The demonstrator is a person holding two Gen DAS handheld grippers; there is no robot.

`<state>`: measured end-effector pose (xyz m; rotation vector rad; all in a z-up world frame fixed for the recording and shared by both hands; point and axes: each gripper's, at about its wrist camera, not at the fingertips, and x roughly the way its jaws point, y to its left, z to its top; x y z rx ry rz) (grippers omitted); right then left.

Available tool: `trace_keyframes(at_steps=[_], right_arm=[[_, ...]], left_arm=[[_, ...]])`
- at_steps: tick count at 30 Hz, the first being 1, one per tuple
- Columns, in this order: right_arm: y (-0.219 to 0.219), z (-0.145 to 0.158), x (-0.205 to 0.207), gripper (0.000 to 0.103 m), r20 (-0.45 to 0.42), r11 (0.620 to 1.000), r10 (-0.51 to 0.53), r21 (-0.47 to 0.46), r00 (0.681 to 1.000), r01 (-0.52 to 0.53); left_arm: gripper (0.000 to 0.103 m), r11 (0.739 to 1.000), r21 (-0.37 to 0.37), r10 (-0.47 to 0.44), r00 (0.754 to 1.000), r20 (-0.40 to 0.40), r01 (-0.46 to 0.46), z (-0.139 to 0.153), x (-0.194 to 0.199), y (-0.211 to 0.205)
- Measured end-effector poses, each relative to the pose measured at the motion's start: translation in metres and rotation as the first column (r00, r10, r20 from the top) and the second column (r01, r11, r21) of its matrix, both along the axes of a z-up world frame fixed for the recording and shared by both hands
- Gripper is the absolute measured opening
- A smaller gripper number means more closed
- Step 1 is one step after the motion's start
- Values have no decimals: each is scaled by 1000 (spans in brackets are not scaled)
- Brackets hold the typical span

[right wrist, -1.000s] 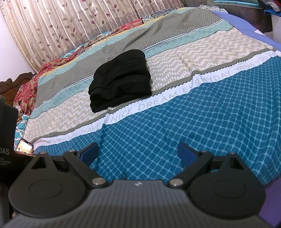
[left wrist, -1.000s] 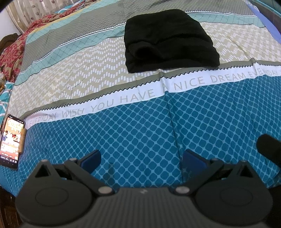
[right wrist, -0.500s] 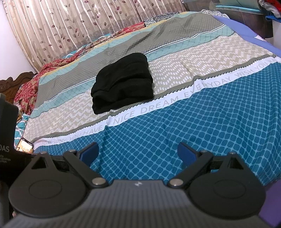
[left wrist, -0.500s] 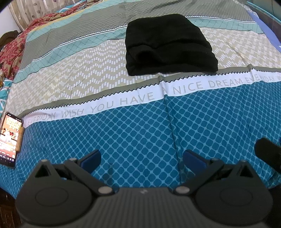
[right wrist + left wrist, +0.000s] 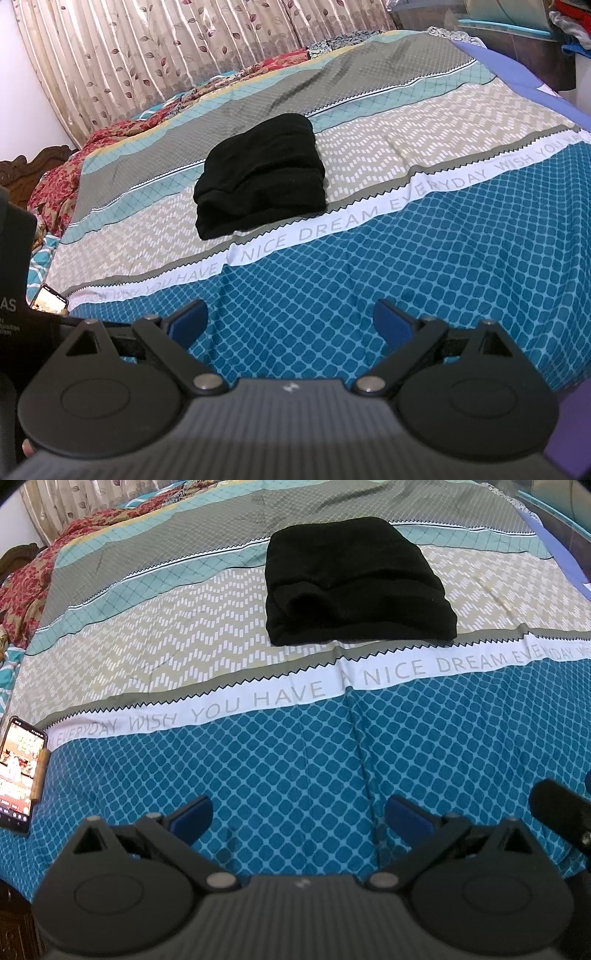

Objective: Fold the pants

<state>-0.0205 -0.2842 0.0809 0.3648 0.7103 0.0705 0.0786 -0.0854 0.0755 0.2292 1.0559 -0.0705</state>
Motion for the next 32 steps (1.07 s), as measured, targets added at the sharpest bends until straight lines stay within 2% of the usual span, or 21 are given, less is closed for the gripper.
trace_keyframes(at_steps=[10, 26, 32], right_arm=[[-1, 2, 0, 98, -3, 1000, -15, -26, 1000, 15], [4, 1, 0, 98, 1, 1000, 0, -29, 1000, 1], [6, 3, -2, 98, 22, 999, 4, -40, 1000, -3]], left_arm=[[103, 1000, -10, -18, 999, 35, 18, 5, 0, -6], [103, 1000, -24, 2, 999, 50, -1, 11, -2, 0], [103, 999, -40, -14, 995, 95, 18, 19, -7, 0]])
